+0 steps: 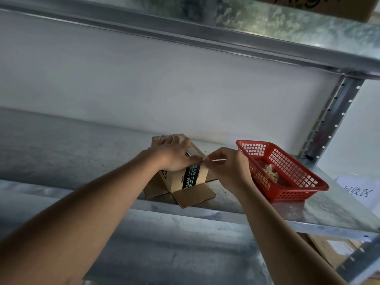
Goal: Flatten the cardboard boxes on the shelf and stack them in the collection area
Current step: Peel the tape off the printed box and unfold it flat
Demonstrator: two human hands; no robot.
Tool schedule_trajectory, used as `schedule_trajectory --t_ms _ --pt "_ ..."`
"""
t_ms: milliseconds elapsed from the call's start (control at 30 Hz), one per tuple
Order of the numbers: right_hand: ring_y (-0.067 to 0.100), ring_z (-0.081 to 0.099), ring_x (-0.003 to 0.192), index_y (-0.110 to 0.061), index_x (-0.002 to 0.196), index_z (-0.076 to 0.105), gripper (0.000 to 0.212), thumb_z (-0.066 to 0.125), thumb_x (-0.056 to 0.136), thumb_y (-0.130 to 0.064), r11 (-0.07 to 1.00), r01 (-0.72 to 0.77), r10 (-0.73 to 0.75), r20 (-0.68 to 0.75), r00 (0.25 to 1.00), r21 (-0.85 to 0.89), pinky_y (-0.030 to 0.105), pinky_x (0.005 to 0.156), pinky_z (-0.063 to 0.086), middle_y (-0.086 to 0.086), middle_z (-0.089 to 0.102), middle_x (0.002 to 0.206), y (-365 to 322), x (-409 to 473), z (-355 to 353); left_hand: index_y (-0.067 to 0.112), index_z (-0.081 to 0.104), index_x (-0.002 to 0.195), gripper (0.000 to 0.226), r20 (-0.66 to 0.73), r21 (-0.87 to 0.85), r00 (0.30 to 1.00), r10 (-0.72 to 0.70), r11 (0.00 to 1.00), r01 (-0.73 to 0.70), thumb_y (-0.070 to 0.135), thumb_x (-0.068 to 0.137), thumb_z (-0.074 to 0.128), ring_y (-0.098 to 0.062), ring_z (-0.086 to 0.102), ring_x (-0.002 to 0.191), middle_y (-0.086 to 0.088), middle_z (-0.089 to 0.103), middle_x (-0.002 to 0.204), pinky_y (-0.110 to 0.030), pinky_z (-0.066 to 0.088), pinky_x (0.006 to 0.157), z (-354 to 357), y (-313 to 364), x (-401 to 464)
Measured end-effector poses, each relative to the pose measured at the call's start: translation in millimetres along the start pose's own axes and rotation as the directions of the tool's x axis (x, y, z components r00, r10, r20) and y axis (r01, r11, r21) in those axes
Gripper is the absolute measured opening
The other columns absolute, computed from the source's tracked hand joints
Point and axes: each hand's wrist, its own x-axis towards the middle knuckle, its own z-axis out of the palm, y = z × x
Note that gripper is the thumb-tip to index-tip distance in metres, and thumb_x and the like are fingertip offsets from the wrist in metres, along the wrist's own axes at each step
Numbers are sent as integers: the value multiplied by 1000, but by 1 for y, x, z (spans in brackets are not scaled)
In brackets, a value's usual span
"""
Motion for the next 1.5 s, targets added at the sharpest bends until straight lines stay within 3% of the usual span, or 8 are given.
schedule_trajectory --t_ms 133,267,467,700,800,900,1100,1500 --pt "12 76 68 -16 81 72 7 79 83 -15 969 -137 147 -37 988 203 40 67 65 -4 76 69 3 -1 -2 28 34 146 104 8 -29 1000 26 999 -26 101 73 28 -35 23 151 -8 32 160 -57 24 120 -3 -4 -3" --pt "20 78 69 0 89 66 9 75 86 0 858 -232 266 -10 964 459 37 66 66 5 77 70 5 -6 0 30 29 152 116 33 -19 997 69 997 -69 103 63 20 -34 20 153 -5 26 163 -55 20 122 -6 -8 -5" --pt "15 77 65 -4 90 63 9 70 89 0 904 -207 264 -107 959 374 48 72 65 5 76 70 8 -5 4 31 40 137 120 22 -11 995 93 996 -93 110 51 13 -31 28 147 -4 36 151 -52 24 120 -7 -9 -5" --pt "13 73 73 -13 98 80 11 71 95 -8 966 234 -247 -122 961 -110 31 68 61 0 79 88 14 -12 7 29 41 141 105 -2 -42 997 78 996 -78 101 66 23 -28 31 145 -2 38 150 -48 23 117 -7 -6 -8" --pt "25 71 68 -10 92 78 19 61 96 -6 970 234 -239 -82 968 -69 49 64 60 9 76 80 16 -15 11 28 39 144 96 -2 -45 997 77 996 -77 95 75 30 -28 28 147 -2 36 152 -48 23 118 -6 -6 -8" --pt "37 73 85 -14 88 77 19 60 96 -11 964 2 1 -12 1000 265 61 79 59 13 76 83 14 -13 9 29 38 146 95 9 -54 997 74 996 -74 94 77 33 -28 26 149 -1 35 154 -48 23 118 -6 -7 -8" --pt "23 79 85 -9 93 79 19 64 96 2 704 -363 263 251 932 611 31 76 65 6 80 85 3 -7 0 31 36 146 107 20 -48 996 84 995 -83 102 67 26 -28 23 149 1 32 156 -48 23 118 -6 -9 -7" --pt "16 78 77 -20 84 81 20 86 80 -1 809 -217 250 15 968 546 26 73 63 -1 80 81 1 -11 5 30 39 145 114 -15 -67 996 90 994 -91 104 60 23 -26 24 150 1 32 158 -47 21 118 -4 -9 -7"
